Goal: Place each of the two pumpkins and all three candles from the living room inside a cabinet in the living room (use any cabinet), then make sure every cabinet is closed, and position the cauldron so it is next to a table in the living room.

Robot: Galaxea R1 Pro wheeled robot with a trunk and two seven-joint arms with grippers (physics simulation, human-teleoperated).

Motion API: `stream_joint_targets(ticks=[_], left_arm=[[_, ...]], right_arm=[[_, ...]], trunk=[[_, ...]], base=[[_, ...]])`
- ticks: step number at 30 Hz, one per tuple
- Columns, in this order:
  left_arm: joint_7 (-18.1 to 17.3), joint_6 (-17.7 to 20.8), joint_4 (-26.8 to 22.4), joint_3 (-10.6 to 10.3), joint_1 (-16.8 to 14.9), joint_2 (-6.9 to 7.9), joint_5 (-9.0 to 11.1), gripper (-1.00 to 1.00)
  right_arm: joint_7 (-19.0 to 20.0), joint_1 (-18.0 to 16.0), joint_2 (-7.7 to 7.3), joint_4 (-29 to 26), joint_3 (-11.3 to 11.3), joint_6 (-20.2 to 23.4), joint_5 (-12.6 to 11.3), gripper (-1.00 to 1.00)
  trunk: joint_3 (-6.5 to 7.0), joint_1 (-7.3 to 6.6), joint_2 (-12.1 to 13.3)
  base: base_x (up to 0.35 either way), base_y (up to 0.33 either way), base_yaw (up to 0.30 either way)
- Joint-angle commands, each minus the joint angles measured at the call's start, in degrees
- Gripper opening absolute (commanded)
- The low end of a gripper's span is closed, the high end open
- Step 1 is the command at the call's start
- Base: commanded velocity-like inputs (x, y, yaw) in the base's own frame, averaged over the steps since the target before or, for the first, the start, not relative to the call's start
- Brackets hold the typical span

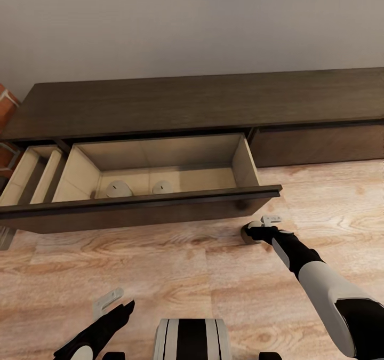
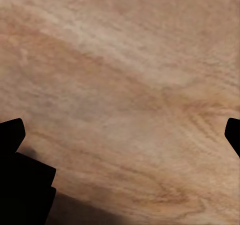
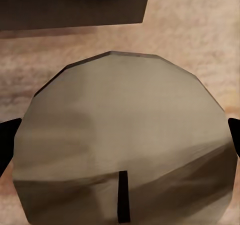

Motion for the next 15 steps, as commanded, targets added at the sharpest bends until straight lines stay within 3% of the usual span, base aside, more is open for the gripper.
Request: stream_joint_targets(ticks=[1,8,15], left_arm=[[0.01,0.01,-0.01,0.00,0.03,-0.01,0.00,1.00],[0.03,-0.01,-0.13,0.09,0.15,0.01,0.06,1.00],[-0.15,0.06,-0.97,0.31,0.16,0.01,0.15,1.00]], right_arm=[[0.00,0.00,0.00,-0.01,0.00,0.01,-0.03,-1.00],[0.25,0.44,-0.29,-0.76,0.00,-0.04,0.05,-1.00],[0.45,2.94,-1.19,-6.52,0.11,1.52,0.01,-1.00]], trunk=[[0.00,0.00,0.00],[0.00,0.00,0.00],[0.00,0.00,0.00]], base=[[-0.056,-0.027,0.000],[-0.179,-0.107,0.000],[-0.105,-0.061,0.000]])
